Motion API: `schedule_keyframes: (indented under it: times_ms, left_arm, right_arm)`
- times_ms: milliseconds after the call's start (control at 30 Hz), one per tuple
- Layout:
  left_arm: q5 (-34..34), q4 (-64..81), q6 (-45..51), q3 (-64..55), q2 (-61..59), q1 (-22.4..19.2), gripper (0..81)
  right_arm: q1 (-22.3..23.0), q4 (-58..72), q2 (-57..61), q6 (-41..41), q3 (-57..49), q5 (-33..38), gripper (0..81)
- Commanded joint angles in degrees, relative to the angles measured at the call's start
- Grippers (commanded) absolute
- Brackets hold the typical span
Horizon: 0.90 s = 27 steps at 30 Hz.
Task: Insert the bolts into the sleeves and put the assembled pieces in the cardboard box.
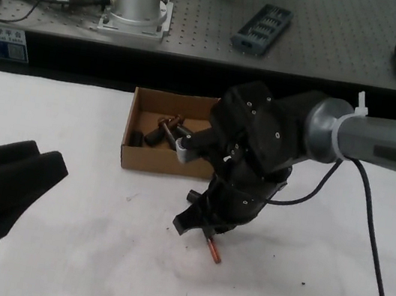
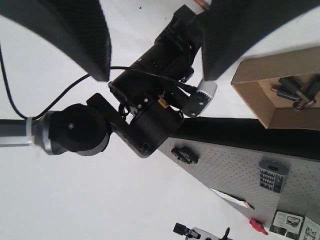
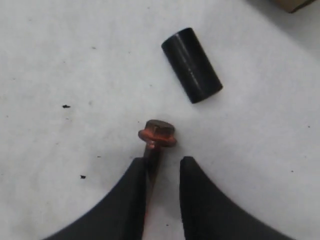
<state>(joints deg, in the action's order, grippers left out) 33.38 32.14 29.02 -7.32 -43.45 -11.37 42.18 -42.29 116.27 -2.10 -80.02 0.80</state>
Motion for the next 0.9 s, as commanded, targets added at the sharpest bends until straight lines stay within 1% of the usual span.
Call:
schedule_keyframes:
  times_ms: [0,267,500,533,567,633,700,767,867]
  left_arm:
    - [0.32,0.82,2.35,-0.57,3.34,0.09,40.1]
    - [0.5,0.51,4.13,-0.57,5.58,0.09,40.1]
    - [1.26,-1.73,4.13,-0.57,5.57,0.09,40.1]
    - [1.69,-1.99,4.13,-0.57,5.57,0.09,40.1]
    - [1.82,-2.11,4.13,-0.57,5.57,0.09,40.1]
    - [1.8,-2.1,4.26,-0.7,5.57,0.09,40.1]
    - [1.65,-2.1,5.74,-1.22,5.57,0.09,40.1]
    - [1.66,-2.1,7.56,-2.1,5.57,0.09,40.1]
    - [1.92,-2.1,8.79,-4.1,5.57,0.09,40.1]
  right_arm:
    - [0.62,-0.75,0.32,-0.07,-0.03,1.79,17.8]
    - [2.49,-2.35,4.09,0.42,-0.03,2.1,17.8]
    - [3.73,-5.61,3.05,1.74,-0.22,0.55,17.8]
    - [3.94,-5.69,2.45,3.52,-0.19,0.57,17.8]
    - [4.16,-5.98,1.79,7.58,-0.19,0.57,17.8]
    - [4.67,-6.67,0.38,18.81,-0.19,2.02,17.8]
    - [5.24,-6.51,-0.84,29.99,-0.19,5.36,17.8]
    - [6.36,-4.3,-1.76,37.04,-0.19,7.55,17.8]
    - [8.62,1.05,-2.57,42.58,-0.51,8.37,17.8]
